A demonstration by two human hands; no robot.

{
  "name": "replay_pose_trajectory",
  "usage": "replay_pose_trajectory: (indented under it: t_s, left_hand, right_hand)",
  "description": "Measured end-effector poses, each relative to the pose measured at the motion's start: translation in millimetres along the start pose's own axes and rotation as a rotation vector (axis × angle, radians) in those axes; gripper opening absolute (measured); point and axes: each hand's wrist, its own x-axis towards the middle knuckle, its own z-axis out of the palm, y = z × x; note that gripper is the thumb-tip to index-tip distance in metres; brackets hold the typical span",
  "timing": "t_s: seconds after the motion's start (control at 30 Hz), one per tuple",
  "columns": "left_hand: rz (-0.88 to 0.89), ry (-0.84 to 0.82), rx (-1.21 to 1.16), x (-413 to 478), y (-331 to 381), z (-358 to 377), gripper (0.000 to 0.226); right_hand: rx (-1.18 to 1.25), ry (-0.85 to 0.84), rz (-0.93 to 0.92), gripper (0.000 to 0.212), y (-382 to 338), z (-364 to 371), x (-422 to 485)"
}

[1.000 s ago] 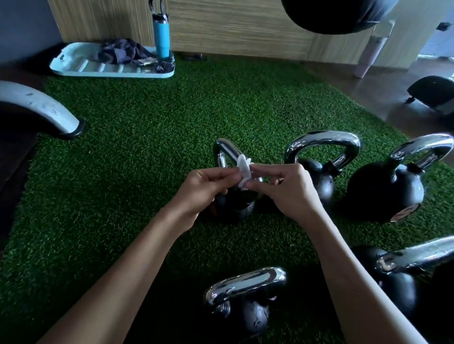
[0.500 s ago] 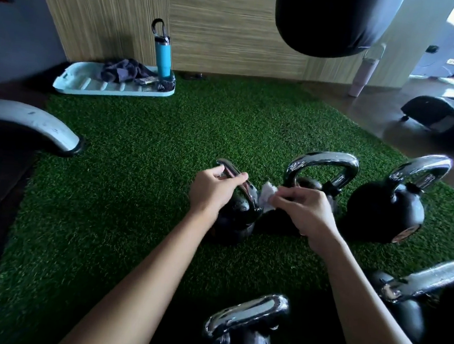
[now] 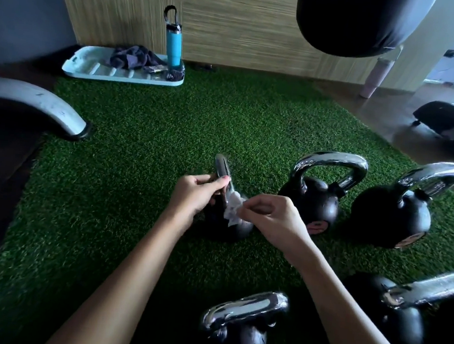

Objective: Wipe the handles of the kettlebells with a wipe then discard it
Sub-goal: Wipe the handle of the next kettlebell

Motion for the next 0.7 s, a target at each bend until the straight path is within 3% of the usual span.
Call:
replay_pose_trajectory:
  t_s: [0.13,0.37,0.47,0.57,0.7]
  left_hand:
    - [0.013,-0.039,0.033,-0.4,-9.7,-27.7,0.041]
    - [-0.038,-0.088,0.028,0.2,-26.8,-62.6,0.045]
    - [-0.058,-0.113,-0.020,0.3,-33.5,-74.7,0.039]
    - [-0.050,-0.138,-0.045,0.6,-38.4,-80.1,0.036]
    - [-0.037,-0.133,-0.063,-0.2,-41.4,-81.7,0.041]
  right_hand:
    - [0.076,-0.147,-0.001,0.012,-3.8,5.0,7.1]
    - [-0.019,0.289,0.156,0.020,5.7,19.9,59.7]
    - [-0.112,0.276,0.086,0.025,1.6,45.5,79.8]
    - [-0.187,0.255,0.012,0.004,0.5,75.5,94.6]
    - [-0.197,0.244,-0.009,0.011,4.5,97.5,106.3]
